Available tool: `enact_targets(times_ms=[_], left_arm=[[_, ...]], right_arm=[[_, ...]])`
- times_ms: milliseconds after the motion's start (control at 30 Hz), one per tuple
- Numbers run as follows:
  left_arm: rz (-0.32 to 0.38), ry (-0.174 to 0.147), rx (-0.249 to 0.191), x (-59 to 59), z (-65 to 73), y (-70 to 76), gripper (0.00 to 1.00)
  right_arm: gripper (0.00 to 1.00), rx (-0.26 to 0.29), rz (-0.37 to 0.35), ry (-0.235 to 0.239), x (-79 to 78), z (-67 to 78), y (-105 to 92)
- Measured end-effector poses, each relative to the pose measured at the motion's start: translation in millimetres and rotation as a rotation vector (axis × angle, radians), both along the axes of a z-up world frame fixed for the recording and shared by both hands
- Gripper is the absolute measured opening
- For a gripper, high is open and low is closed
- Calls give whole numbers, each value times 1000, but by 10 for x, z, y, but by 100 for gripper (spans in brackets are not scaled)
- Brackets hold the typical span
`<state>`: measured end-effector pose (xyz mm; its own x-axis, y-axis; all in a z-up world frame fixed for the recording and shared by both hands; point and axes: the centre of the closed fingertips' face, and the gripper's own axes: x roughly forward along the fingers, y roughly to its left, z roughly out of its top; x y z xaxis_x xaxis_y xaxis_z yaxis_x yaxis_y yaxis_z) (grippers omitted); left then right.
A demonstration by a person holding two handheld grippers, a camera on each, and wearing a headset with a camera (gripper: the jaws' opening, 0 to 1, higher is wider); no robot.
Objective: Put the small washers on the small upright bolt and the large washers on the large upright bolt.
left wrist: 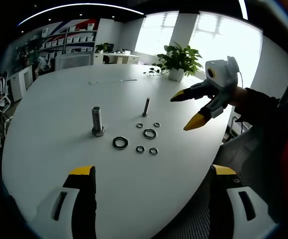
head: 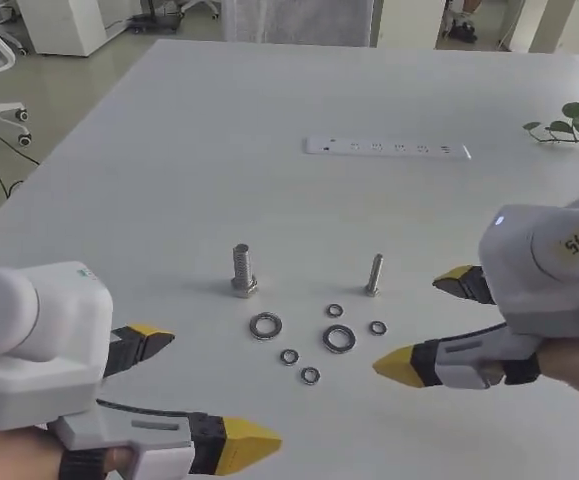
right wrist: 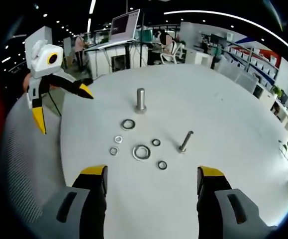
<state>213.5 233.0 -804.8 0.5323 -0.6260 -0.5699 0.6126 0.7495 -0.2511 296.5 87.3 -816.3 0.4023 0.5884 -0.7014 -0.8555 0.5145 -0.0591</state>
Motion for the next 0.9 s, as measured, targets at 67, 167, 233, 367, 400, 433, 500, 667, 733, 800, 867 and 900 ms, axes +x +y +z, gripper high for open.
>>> enact_targets(times_ms=[67,167,233,367,400,433,500,667,733,800,867,900], left_arm=[[1,-1,0,4,0,1,95],[0,1,-1,2,-4,-2,95],[1,2,0,5,-7,-1,95],[0,1,1,9,-8,-2,95],[1,1,0,11,-7,-4,95],[1,0,0,15,-5,-3,95],[2,1,0,18,-6,-1,95],[-1,3,2,17,-11,-8,95],[-4,5,5,13,-18,-10,95],[-5,5,5,15,-19,-12,95],[-4,6,5,17,-18,-11,95],[-4,5,6,17,-19,-10,95]], right_arm=[[73,-9,5,8,17,-35,3],[72,-23,14,12,42,-80,11],[71,-29,20,17,68,-106,17],[69,-49,28,22,120,-142,15],[68,-54,31,27,133,-149,17],[67,-57,33,27,144,-151,17],[65,-64,35,27,170,-157,17],[59,-88,55,52,166,-220,52],[58,-98,64,56,160,-248,63],[56,-106,70,62,161,-280,69],[53,-115,76,64,166,-307,73],[52,-123,81,67,166,-321,71]])
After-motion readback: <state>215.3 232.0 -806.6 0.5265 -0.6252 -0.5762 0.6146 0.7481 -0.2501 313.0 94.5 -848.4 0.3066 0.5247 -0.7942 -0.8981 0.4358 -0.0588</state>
